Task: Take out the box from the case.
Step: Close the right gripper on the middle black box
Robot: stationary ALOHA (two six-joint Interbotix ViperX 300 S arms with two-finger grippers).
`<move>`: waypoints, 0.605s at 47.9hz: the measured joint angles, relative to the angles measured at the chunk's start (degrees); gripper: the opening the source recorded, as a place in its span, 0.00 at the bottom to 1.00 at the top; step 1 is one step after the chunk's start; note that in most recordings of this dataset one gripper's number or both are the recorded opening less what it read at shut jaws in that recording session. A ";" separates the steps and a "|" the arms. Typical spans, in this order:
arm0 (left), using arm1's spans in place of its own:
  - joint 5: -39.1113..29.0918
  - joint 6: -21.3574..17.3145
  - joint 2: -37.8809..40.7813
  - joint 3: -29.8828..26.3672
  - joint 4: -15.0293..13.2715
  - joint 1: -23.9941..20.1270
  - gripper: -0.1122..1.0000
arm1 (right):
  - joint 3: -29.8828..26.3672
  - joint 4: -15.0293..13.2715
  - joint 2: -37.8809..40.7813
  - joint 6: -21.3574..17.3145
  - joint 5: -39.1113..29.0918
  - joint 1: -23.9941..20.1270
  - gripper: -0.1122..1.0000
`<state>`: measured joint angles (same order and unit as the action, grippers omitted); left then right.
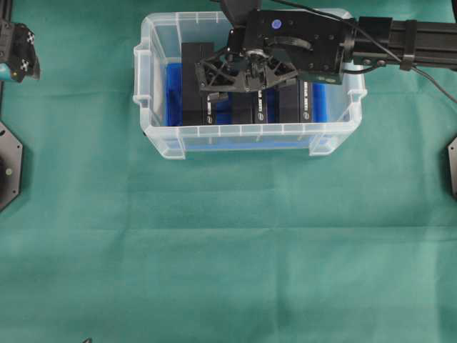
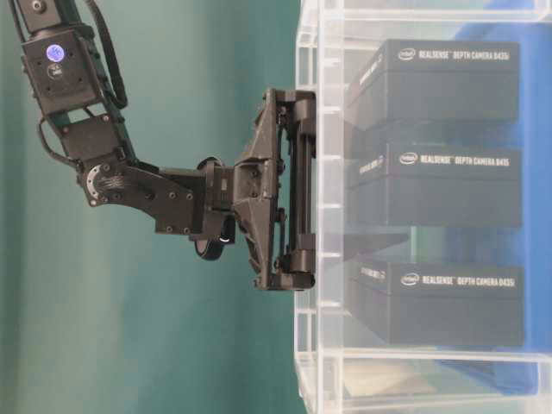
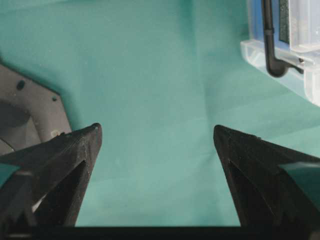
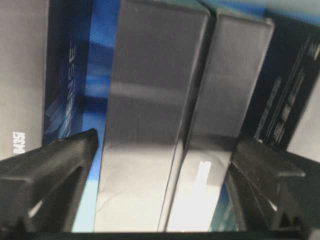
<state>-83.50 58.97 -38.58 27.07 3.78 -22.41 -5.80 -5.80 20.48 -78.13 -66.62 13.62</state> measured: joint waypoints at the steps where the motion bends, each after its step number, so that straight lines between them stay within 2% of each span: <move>1: 0.00 0.00 0.00 0.00 -0.09 0.00 0.98 | -0.09 0.09 0.00 -0.35 0.00 0.00 0.80; 4: -0.09 0.09 0.00 0.00 -0.09 0.00 0.98 | 0.00 0.26 -0.09 -1.49 0.00 -0.09 0.70; 29: 0.00 0.09 0.44 0.00 -0.09 0.00 0.98 | 0.00 -0.09 -0.09 -2.37 -0.62 -0.26 0.70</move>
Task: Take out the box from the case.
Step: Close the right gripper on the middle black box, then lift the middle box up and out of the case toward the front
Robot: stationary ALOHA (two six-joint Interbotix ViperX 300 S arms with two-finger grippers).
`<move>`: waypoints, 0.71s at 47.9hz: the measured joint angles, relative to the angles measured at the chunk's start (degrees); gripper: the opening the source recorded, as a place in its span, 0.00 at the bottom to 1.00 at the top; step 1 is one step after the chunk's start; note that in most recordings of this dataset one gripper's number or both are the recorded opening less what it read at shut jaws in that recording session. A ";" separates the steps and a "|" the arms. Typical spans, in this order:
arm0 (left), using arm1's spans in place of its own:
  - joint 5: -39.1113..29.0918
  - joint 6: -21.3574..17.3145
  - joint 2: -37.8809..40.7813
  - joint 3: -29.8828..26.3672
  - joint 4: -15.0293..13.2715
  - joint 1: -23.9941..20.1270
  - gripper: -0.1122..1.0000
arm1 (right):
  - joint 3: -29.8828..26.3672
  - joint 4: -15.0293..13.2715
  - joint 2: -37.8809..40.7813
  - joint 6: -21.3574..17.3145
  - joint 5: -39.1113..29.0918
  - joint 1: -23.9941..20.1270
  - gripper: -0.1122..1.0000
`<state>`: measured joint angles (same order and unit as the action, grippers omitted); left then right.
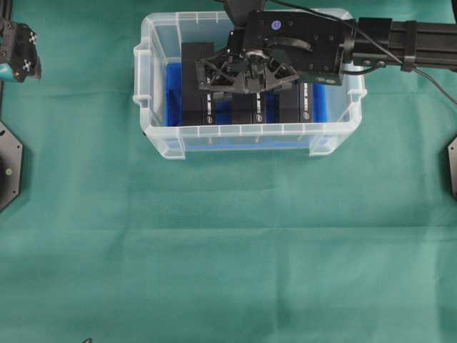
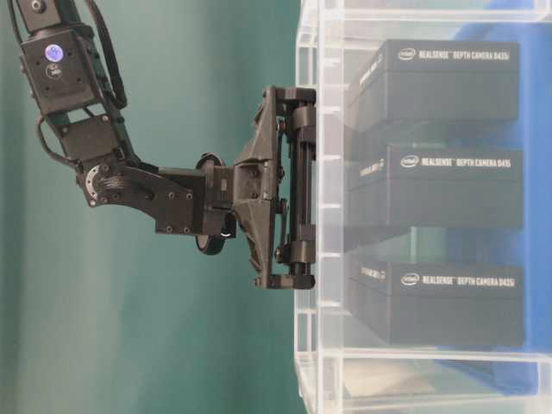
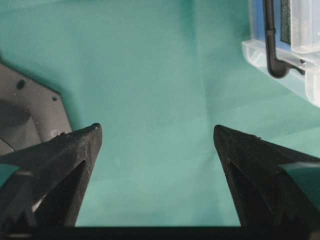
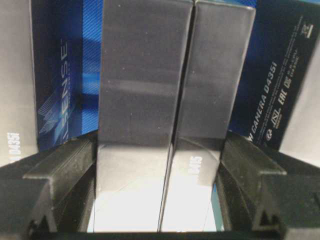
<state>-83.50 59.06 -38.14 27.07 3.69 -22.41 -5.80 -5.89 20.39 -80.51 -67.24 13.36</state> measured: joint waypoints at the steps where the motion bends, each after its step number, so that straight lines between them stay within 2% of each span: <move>1: 0.00 0.00 0.00 0.00 0.09 0.00 0.98 | 0.00 0.00 0.00 0.00 0.00 0.00 0.70; 15: -0.09 0.09 0.00 -0.09 0.00 0.00 0.98 | -0.44 0.18 -1.14 -1.05 -1.93 0.00 0.70; 20: -0.09 0.00 0.00 -0.09 0.00 0.00 0.98 | -1.41 0.18 -2.37 -2.20 -3.25 0.00 0.70; 34: 0.00 0.09 0.00 0.00 0.00 0.00 0.98 | -5.71 0.26 -5.19 -2.29 -8.61 -0.09 0.70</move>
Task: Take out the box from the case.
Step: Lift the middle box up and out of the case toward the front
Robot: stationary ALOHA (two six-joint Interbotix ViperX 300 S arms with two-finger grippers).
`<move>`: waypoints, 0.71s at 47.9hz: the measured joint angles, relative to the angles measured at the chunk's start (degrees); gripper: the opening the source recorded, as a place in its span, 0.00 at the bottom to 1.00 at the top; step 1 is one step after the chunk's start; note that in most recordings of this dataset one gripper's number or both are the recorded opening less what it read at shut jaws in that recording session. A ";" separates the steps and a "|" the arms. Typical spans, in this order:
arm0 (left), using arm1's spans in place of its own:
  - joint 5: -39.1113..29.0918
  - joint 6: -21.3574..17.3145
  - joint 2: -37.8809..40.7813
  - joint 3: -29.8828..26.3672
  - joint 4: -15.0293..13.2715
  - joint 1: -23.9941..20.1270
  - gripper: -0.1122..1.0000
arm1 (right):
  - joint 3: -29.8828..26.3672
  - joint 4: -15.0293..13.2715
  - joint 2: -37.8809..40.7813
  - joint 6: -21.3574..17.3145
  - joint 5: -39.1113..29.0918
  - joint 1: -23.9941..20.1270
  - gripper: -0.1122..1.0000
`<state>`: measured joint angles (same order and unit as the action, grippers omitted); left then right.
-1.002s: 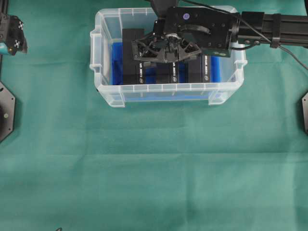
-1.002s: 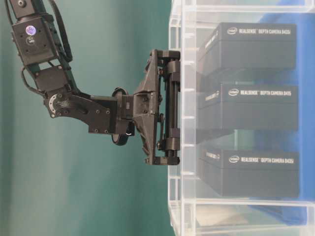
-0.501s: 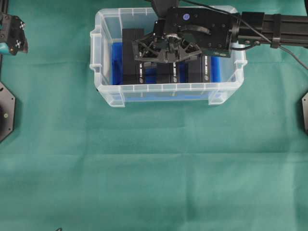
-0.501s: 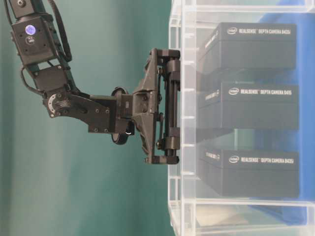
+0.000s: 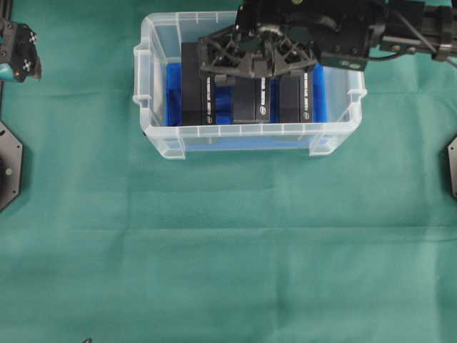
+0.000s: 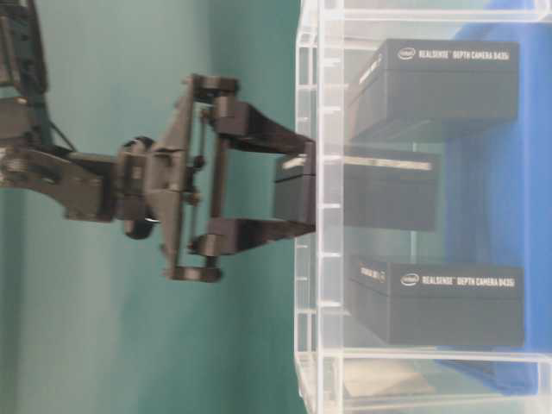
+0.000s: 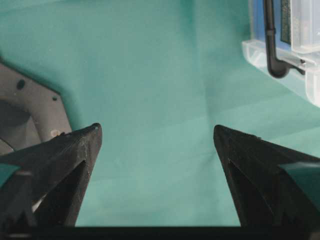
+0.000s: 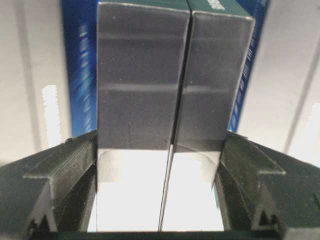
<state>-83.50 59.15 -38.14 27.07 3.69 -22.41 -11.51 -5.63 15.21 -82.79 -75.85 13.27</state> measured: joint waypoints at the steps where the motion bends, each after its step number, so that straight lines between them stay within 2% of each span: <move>1: -0.09 0.00 0.00 0.00 0.00 0.09 0.98 | -0.53 0.00 -0.18 0.00 -0.70 -0.09 0.70; 20: -0.09 0.53 -0.35 0.00 0.00 0.00 0.98 | -11.07 -0.62 -1.76 0.26 -12.30 -0.09 0.70; 34: 0.00 0.53 -0.44 0.00 0.00 0.00 0.98 | -16.26 -1.41 -1.67 0.79 -16.52 -0.09 0.70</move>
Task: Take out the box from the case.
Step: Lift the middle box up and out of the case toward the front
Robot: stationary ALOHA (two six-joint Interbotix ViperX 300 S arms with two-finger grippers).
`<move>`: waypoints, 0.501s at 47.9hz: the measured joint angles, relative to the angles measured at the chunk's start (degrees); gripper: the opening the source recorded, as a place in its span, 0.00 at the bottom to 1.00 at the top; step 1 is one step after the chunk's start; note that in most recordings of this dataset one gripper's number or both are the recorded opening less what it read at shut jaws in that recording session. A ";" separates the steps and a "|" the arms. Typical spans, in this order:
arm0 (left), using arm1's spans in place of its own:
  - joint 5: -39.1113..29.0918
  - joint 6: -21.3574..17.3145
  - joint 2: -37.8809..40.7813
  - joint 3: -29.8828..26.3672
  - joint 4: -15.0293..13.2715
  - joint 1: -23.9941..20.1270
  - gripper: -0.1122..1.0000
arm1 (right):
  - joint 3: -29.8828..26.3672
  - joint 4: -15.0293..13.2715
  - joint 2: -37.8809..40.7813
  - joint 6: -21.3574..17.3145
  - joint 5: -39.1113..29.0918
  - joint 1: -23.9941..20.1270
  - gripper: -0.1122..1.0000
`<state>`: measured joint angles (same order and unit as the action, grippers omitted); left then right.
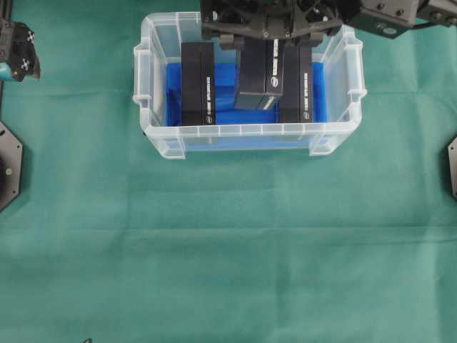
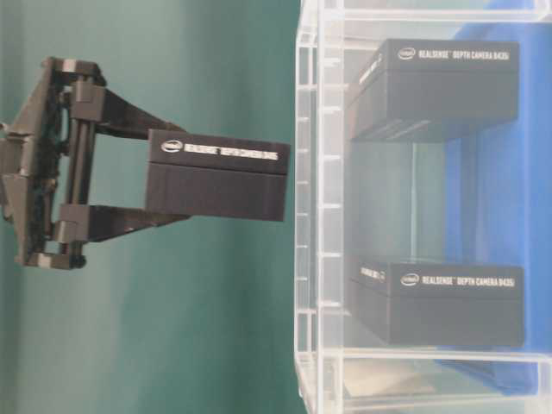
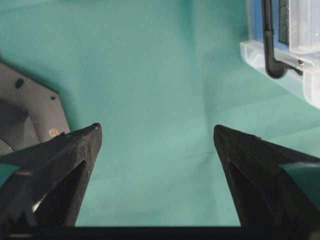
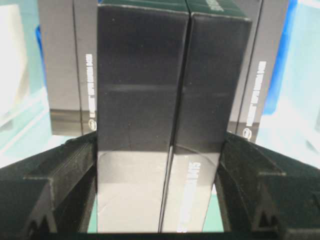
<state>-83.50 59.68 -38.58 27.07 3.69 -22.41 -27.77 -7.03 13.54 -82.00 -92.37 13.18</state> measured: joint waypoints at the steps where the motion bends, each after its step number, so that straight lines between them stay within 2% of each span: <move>1: 0.00 0.09 0.09 0.00 0.00 0.09 0.98 | -0.26 0.00 0.00 0.00 -0.09 0.00 0.70; 24: -0.09 0.26 0.00 -0.09 0.00 0.00 0.98 | -1.05 -0.26 -0.09 0.00 -0.35 0.00 0.70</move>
<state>-83.58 59.94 -38.58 26.98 3.69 -22.41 -28.83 -7.29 13.45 -82.00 -92.72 13.18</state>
